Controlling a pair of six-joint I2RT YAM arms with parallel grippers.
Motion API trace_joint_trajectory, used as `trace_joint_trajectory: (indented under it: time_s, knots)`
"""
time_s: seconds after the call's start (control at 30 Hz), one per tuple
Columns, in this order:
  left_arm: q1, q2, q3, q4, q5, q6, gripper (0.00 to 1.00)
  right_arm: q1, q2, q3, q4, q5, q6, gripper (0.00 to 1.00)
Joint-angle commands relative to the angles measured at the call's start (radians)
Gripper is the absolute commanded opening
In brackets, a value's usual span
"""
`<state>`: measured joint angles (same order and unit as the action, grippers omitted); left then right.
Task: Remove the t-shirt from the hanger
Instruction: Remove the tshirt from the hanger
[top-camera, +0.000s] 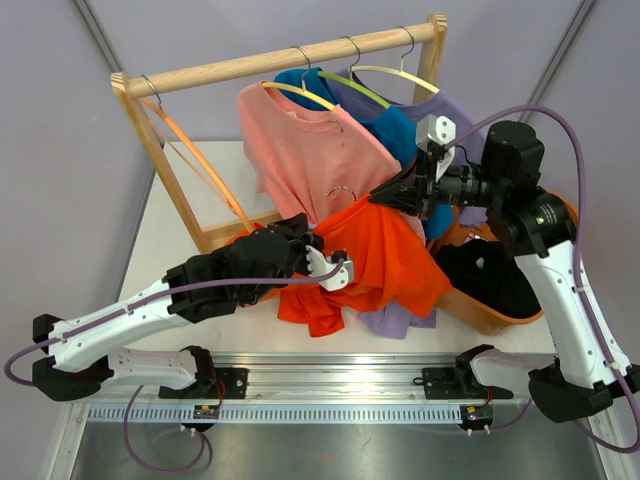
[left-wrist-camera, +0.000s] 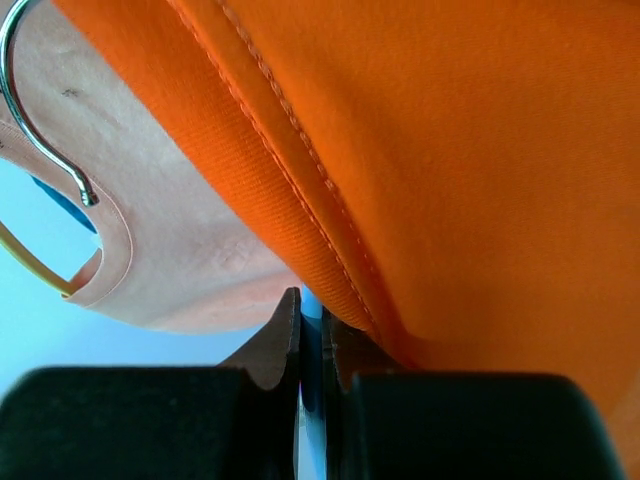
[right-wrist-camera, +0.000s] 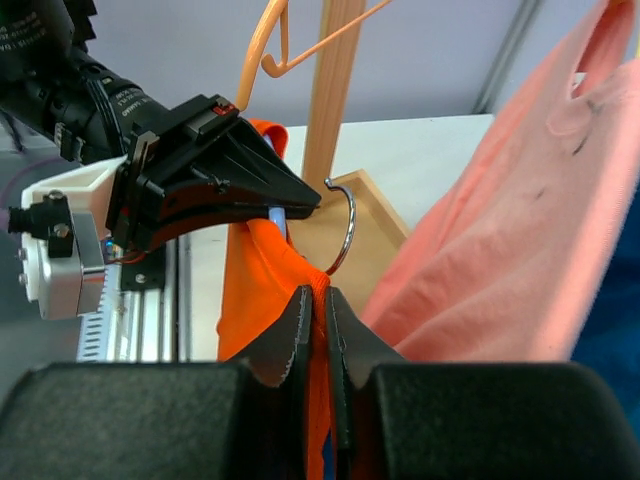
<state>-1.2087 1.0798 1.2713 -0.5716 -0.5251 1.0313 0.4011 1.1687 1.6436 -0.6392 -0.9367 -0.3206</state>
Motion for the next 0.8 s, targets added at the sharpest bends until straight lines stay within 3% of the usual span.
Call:
trace_joint_trajectory:
  time_s: [0.0, 0.27, 0.77]
  knots:
    - [-0.015, -0.011, 0.039, 0.074, 0.017, 0.004, 0.0, 0.001, 0.055, 0.024, 0.118, -0.086, 0.135, 0.0]
    - [-0.018, -0.02, 0.027, 0.142, 0.027, -0.075, 0.0, 0.015, 0.083, -0.011, 0.001, -0.106, 0.068, 0.0]
    - [-0.02, -0.003, 0.014, 0.23, 0.076, -0.192, 0.0, 0.137, 0.085, -0.047, 0.038, -0.013, 0.115, 0.0]
